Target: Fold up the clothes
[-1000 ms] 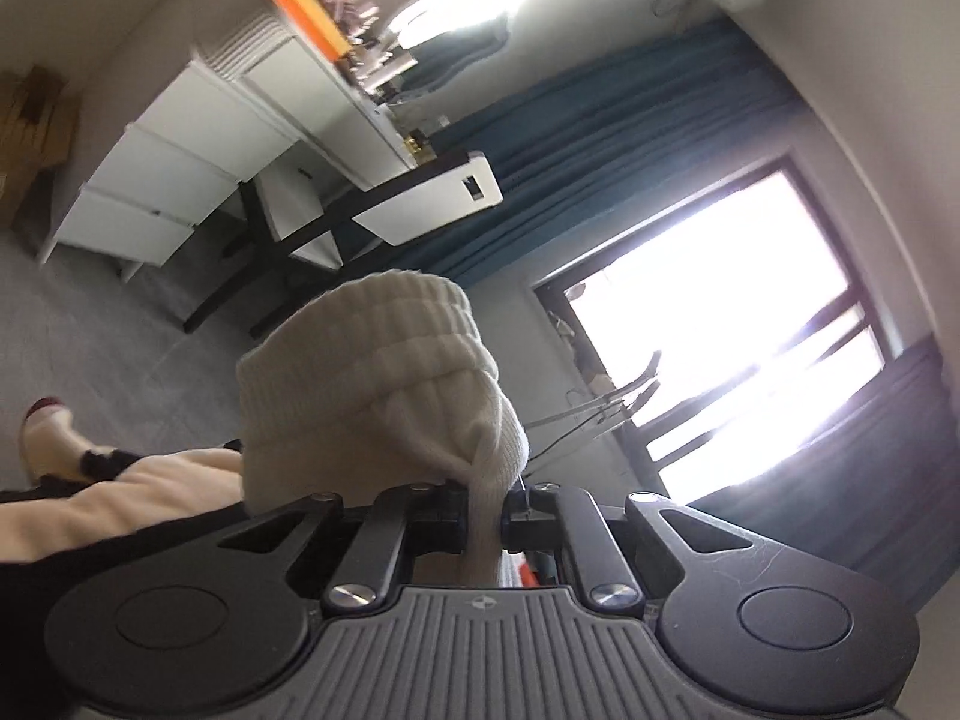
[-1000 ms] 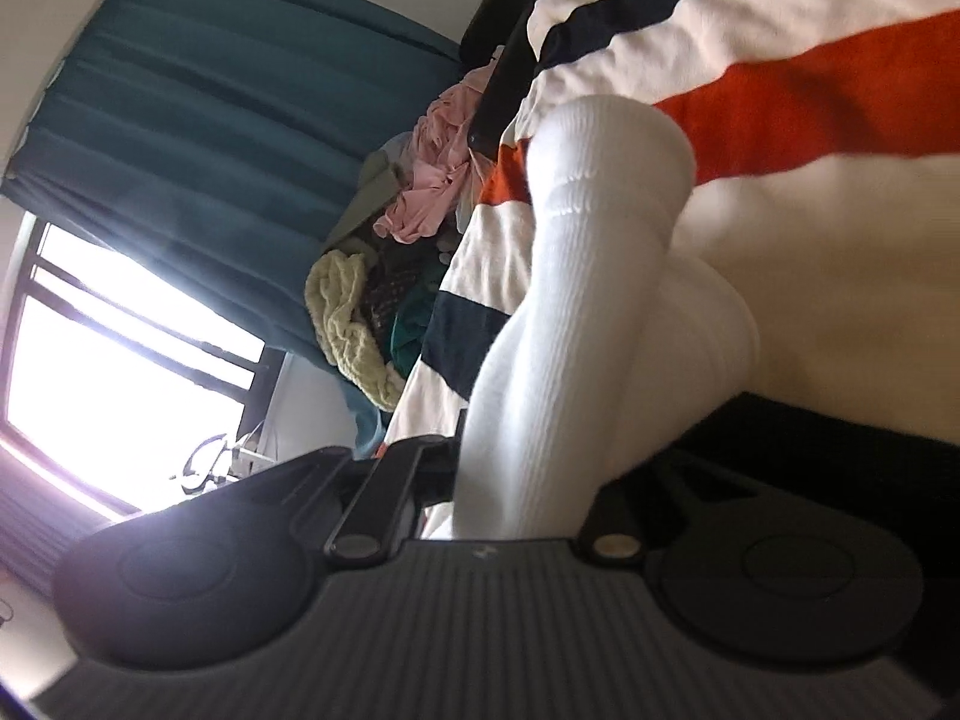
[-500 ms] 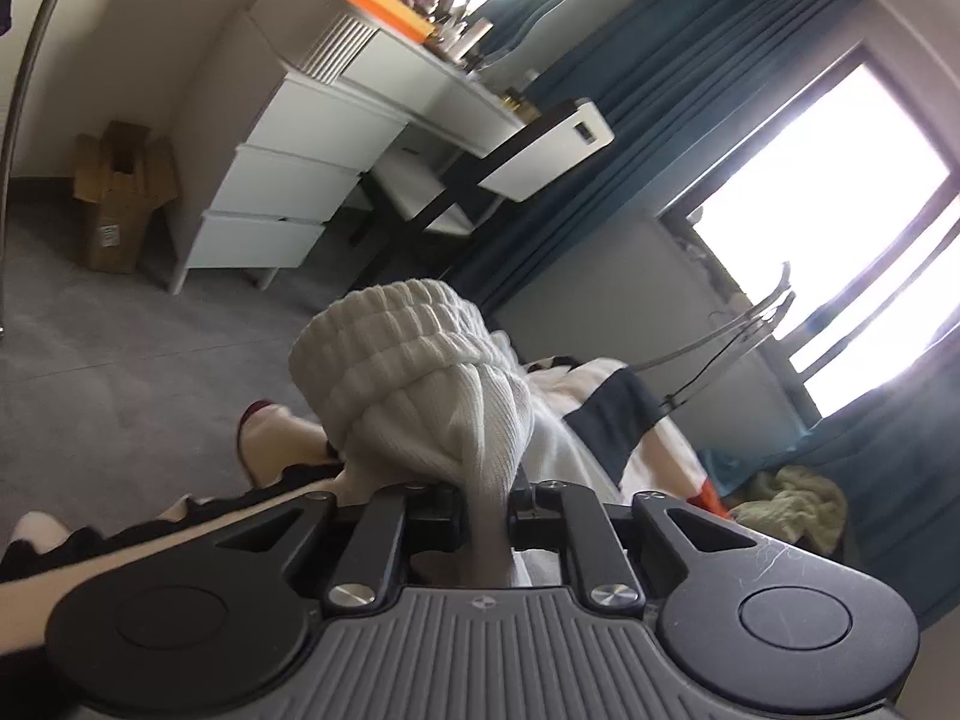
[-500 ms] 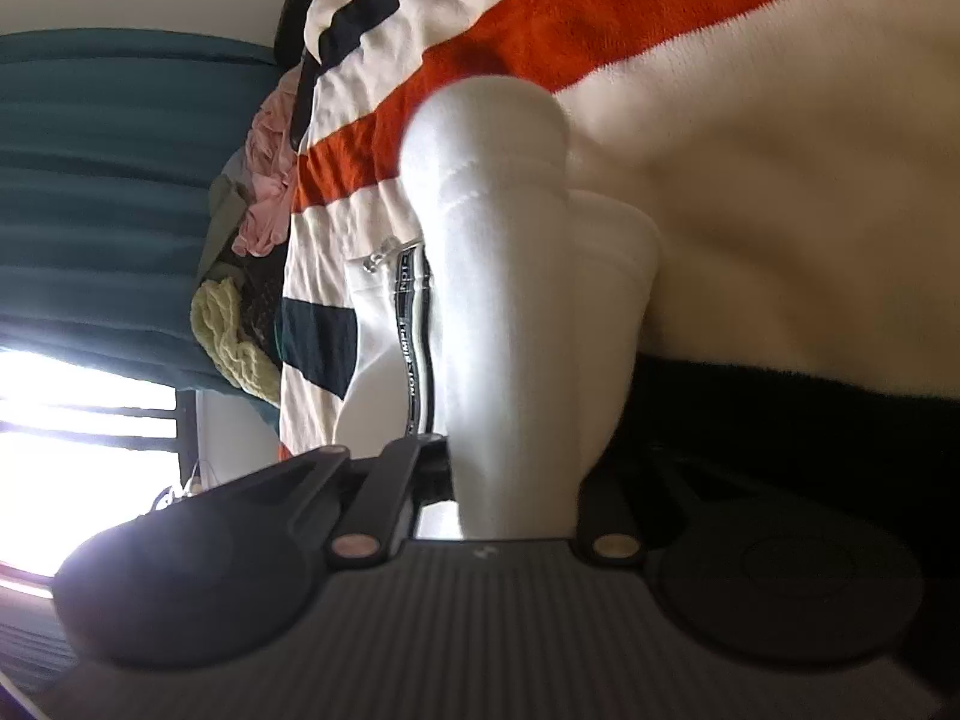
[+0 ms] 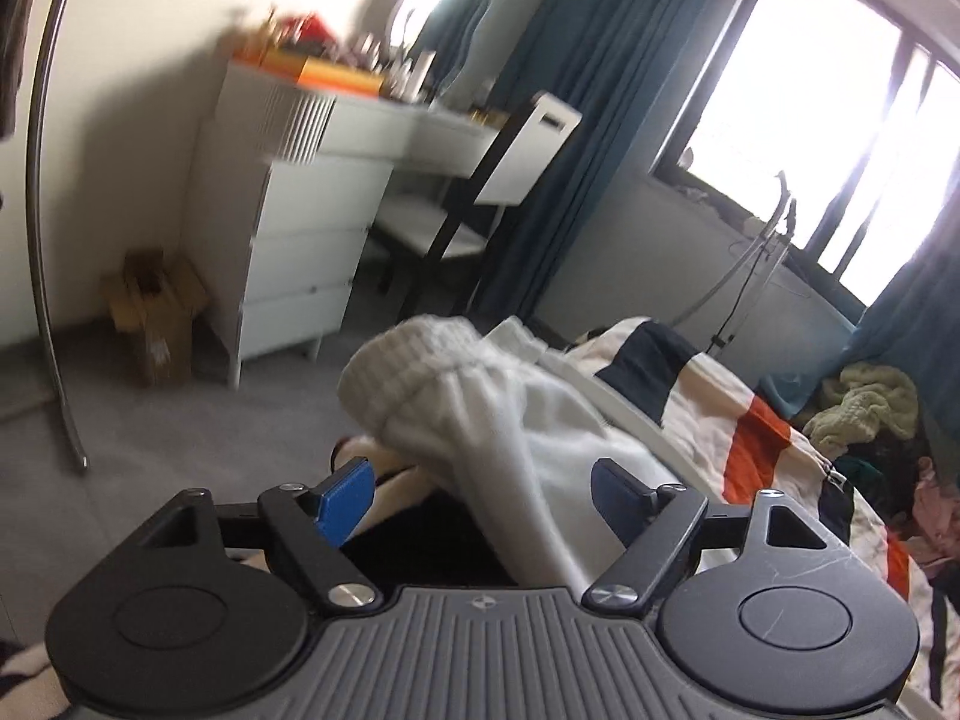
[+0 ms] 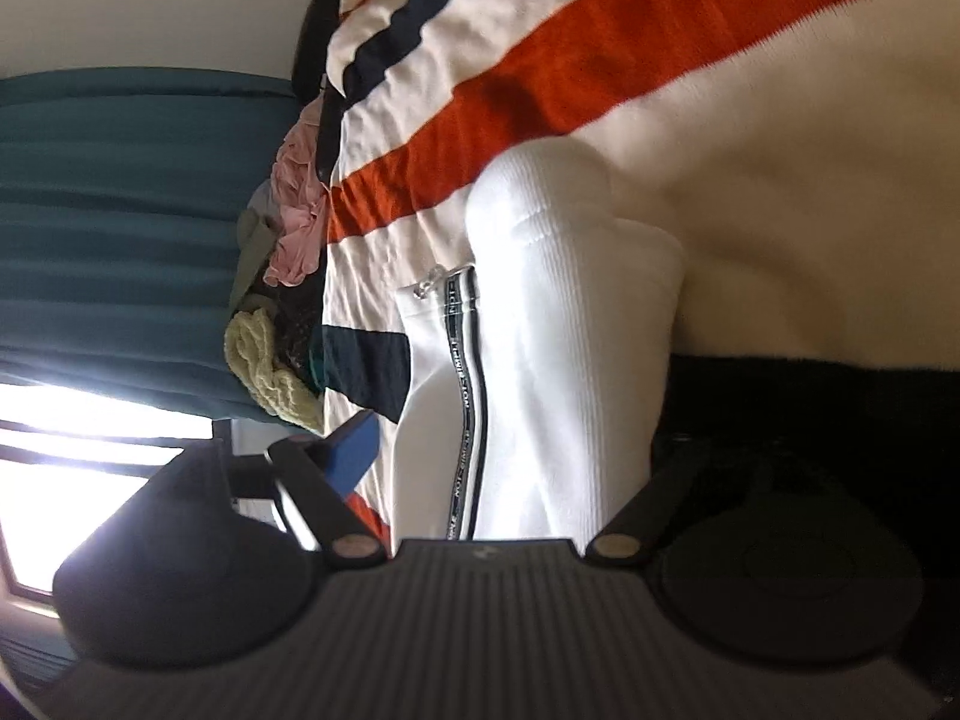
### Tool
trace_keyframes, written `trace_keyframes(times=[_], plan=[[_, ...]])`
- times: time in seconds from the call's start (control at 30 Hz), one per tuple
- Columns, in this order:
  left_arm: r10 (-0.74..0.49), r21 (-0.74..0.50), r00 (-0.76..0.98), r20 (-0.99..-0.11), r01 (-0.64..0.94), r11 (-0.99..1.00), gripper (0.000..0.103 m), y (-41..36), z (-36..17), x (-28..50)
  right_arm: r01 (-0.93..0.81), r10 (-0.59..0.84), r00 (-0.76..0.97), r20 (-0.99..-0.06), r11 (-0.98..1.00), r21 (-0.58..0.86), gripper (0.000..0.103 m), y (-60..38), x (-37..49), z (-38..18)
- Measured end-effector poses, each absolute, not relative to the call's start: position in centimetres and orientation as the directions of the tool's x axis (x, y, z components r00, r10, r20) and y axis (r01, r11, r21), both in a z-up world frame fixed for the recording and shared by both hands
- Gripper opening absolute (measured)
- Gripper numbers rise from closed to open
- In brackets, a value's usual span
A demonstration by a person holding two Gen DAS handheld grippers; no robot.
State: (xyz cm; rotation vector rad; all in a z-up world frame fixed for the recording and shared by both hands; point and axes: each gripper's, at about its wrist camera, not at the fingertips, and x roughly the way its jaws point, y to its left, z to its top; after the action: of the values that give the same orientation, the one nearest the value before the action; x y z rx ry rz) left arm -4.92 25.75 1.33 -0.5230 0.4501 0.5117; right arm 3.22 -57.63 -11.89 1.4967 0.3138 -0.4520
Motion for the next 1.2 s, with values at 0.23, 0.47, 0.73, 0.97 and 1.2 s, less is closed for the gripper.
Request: trace_keyframes(times=[0.23,0.47,0.73,0.97,1.2], plan=[[0.328,-0.242,0.808,-0.489,-0.487,0.839,0.089,20.3,3.1,-2.5,0.517,-0.188,0.845,-0.501,0.049,0.854,0.082,-56.8,4.2,-11.4],[0.224,-0.170,0.846,-0.484,-0.342,0.924,0.092,13.7,1.8,1.0,0.575,-0.248,0.808,-0.535,0.132,0.807,0.083,-55.7,5.2,-11.5],[0.106,0.019,0.836,-0.538,-0.113,0.993,0.094,4.6,-2.3,5.6,0.589,-0.248,0.797,-0.551,0.117,0.799,0.082,-55.9,5.2,-12.2],[0.097,0.004,0.748,-0.656,-0.125,0.992,0.094,2.9,-7.1,7.5,0.583,-0.239,0.804,-0.545,0.135,0.801,0.082,-55.7,5.4,-12.1],[0.091,-0.026,0.739,-0.668,-0.145,0.989,0.095,3.8,-8.0,7.6,0.590,-0.248,0.799,-0.548,0.149,0.794,0.083,-55.6,5.5,-12.2]])
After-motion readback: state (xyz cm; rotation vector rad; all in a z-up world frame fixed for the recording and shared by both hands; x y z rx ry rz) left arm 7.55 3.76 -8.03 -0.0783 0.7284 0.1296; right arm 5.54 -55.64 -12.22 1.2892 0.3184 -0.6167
